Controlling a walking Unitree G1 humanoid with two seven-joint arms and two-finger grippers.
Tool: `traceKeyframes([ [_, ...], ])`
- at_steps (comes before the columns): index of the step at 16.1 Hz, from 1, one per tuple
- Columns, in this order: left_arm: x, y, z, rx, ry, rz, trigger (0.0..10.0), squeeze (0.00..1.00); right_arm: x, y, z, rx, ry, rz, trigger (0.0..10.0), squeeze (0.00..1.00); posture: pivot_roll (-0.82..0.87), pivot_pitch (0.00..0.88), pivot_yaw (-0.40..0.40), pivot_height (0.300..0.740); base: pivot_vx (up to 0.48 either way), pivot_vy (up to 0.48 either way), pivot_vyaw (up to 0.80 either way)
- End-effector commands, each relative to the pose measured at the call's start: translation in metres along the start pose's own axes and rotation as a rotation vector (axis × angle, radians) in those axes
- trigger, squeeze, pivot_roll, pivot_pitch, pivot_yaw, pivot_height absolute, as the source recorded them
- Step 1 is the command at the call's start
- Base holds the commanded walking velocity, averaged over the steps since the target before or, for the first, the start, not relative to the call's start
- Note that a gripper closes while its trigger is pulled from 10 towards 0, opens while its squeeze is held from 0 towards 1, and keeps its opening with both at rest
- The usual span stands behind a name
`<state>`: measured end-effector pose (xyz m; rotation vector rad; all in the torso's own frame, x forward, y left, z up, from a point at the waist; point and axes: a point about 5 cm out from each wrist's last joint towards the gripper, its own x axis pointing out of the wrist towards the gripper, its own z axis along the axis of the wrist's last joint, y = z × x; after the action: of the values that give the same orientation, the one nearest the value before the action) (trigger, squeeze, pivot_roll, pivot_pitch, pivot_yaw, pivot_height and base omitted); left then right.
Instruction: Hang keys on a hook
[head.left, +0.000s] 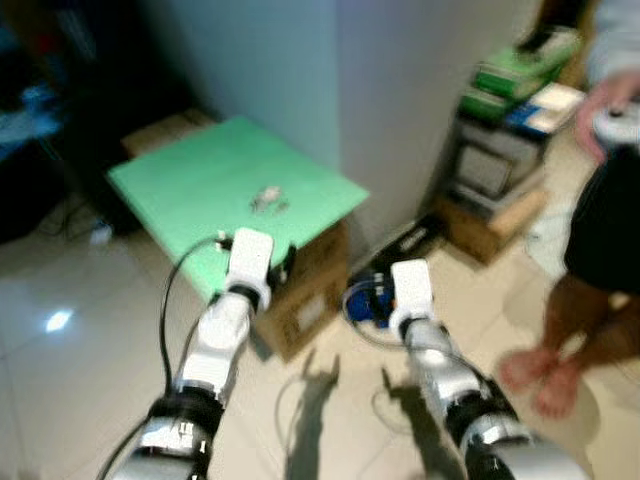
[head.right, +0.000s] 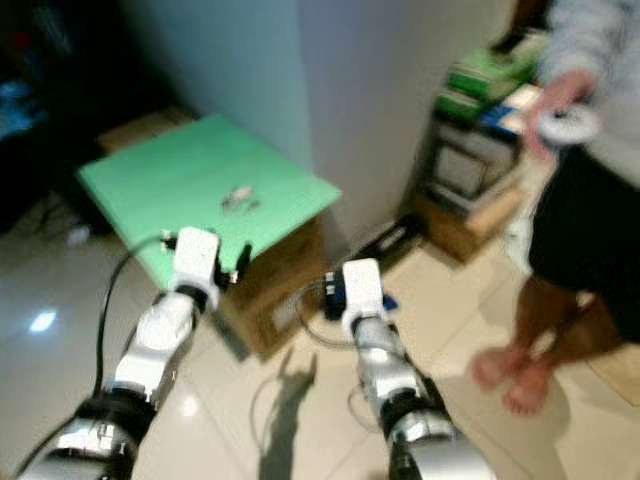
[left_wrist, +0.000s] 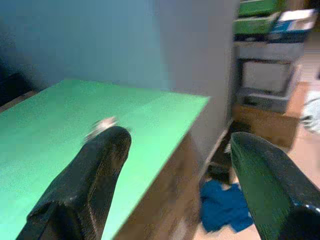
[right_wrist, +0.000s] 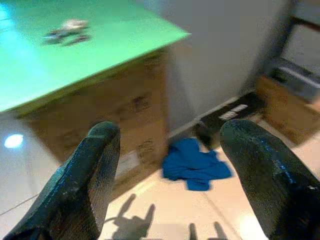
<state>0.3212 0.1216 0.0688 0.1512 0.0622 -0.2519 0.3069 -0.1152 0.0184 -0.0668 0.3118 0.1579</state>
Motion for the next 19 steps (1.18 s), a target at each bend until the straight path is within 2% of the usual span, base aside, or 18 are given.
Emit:
traceKeyframes([
  [1, 0.0014, -0.0059, 0.0033, 0.011, -0.017, -0.011, 10.0, 0.0, -0.0006, -0.0042, 0.0013, -0.004, -0.014, -0.012, 10.0, 0.0, -0.1, 0.0, 0.111, 0.74, 0.472, 0.0, 0.0],
  [14, 0.001, -0.0106, 0.0005, 0.045, 0.004, -0.012, 10.0, 0.0, -0.0029, 0.0009, -0.0009, -0.041, -0.024, 0.018, 10.0, 0.0, -0.11, 0.0, 0.116, 0.74, 0.475, 0.0, 0.0],
  [19, -0.0005, -0.0088, -0.0016, 0.043, 0.01, 0.002, 10.0, 0.0, -0.003, 0.003, -0.0029, -0.052, -0.009, 0.019, 10.0, 0.0, -0.11, 0.0, 0.11, 0.74, 0.48, 0.0, 0.62],
])
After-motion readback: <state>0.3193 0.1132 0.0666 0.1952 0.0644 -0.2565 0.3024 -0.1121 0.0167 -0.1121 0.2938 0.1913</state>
